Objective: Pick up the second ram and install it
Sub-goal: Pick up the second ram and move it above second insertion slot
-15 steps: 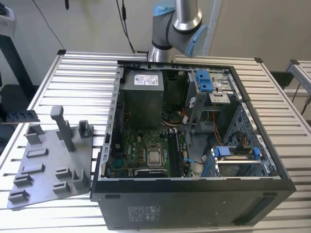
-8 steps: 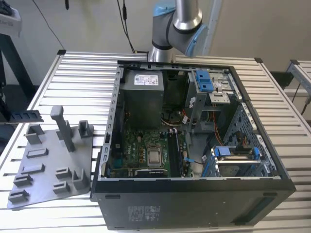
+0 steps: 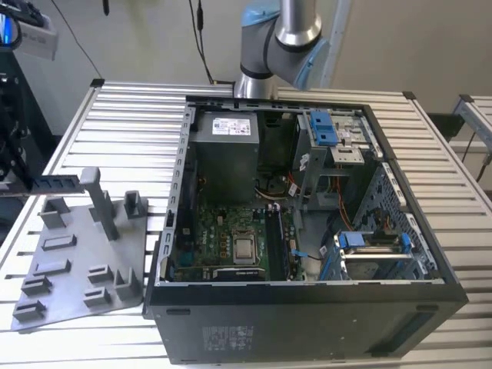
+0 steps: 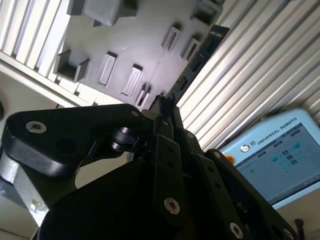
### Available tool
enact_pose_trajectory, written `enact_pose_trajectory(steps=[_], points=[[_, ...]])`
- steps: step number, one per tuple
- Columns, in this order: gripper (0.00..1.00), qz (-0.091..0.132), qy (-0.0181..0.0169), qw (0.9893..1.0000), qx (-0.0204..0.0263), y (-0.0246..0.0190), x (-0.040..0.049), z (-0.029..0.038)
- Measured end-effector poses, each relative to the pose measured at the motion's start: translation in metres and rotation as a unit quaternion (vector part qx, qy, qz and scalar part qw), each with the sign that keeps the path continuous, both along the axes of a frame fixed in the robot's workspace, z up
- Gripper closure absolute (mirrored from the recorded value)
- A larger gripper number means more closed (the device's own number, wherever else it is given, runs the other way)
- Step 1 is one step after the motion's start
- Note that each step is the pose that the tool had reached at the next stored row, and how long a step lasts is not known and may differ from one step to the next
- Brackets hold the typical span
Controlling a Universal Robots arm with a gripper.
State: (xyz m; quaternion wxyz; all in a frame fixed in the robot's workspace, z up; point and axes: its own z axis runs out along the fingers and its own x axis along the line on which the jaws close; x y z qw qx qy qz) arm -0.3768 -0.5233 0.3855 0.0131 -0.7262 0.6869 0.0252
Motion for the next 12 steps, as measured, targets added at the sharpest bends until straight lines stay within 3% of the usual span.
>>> enact_pose_trajectory(steps=[6,12], points=[[0.85,0.000,0.0046,1.0000,0.0000,0.0000,0.0192,0.0004],[0.85,0.000,0.0047,1.0000,0.0000,0.0000,0.0224,0.0004]])
